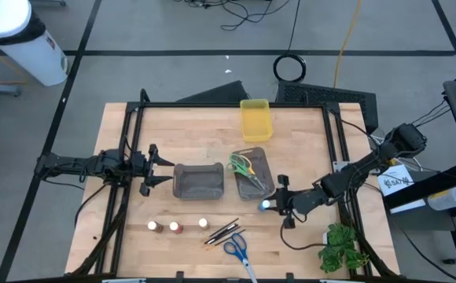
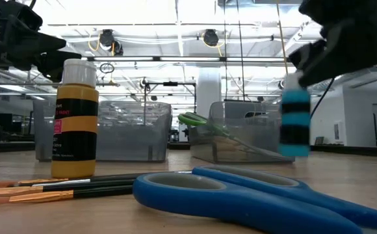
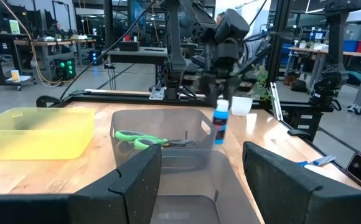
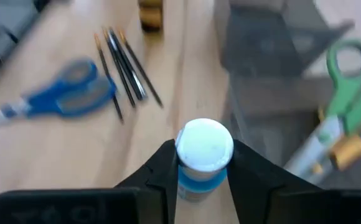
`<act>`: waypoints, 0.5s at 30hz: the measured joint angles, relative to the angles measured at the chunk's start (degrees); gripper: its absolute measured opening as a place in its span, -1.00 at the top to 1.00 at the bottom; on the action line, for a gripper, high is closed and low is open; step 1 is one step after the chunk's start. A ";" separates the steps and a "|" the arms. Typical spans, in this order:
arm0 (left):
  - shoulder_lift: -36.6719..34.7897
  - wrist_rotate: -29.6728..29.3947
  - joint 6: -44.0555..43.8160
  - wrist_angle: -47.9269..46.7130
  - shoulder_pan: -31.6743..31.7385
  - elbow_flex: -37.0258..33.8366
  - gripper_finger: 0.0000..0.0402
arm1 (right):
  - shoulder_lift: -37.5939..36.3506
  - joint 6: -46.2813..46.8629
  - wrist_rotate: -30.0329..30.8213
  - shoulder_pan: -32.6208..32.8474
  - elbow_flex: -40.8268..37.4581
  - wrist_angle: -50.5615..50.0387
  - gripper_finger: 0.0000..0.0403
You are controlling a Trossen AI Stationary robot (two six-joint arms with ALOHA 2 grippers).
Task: Pick & Place Paint Supplies
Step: Put the blue paint bottle into the yellow bin
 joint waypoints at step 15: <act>0.00 0.00 0.01 0.00 0.00 -0.01 -0.18 | -12.33 -0.44 -11.50 -19.55 0.09 11.14 0.51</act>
